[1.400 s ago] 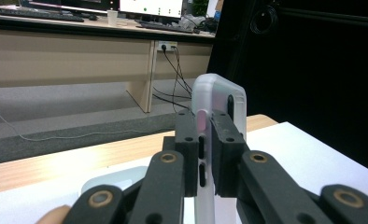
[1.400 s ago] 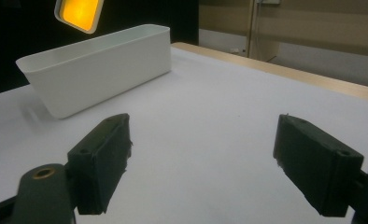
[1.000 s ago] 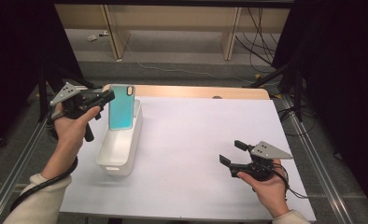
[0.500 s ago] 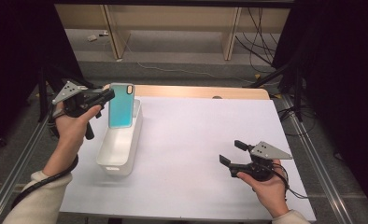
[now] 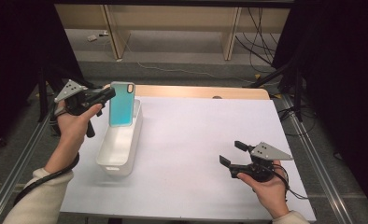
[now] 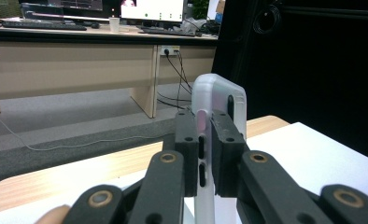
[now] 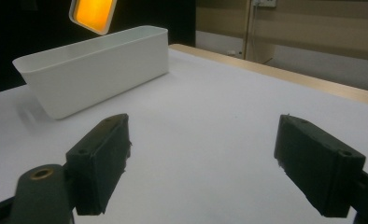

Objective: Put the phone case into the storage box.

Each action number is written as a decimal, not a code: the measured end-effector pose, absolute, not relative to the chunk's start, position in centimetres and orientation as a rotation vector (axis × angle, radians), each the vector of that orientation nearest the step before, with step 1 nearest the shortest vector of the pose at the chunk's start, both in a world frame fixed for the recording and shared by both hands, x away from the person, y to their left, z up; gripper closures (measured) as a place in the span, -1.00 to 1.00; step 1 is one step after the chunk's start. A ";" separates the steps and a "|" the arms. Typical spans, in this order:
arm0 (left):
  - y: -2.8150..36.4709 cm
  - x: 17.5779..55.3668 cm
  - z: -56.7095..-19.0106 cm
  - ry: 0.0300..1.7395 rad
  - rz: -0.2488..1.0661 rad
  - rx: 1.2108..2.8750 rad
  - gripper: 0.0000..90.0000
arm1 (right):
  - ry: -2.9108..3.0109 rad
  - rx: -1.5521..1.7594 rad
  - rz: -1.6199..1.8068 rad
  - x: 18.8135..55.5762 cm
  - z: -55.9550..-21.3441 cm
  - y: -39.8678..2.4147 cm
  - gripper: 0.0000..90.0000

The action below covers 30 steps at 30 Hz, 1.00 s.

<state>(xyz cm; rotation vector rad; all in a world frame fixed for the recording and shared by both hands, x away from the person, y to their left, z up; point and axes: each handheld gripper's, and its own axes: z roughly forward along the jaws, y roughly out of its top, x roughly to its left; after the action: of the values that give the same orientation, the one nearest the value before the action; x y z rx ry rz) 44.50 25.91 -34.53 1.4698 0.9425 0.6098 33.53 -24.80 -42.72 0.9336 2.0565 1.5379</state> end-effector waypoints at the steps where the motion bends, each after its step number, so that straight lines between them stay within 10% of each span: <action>1: 25.9 44.6 -34.5 0.940 0.607 1.471 0.83 | 2.065 0.938 1.546 33.5 -42.7 -24.8 -0.57; 30: 25.9 46.1 -34.8 0.949 0.623 1.485 0.83 | 2.082 0.939 1.513 32.9 -42.5 -25.0 -0.57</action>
<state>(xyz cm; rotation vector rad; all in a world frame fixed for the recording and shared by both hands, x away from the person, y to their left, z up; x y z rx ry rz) 46.12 25.89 -34.80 1.4854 0.9488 0.6233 32.91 -25.02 -42.50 0.9386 2.0825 1.5126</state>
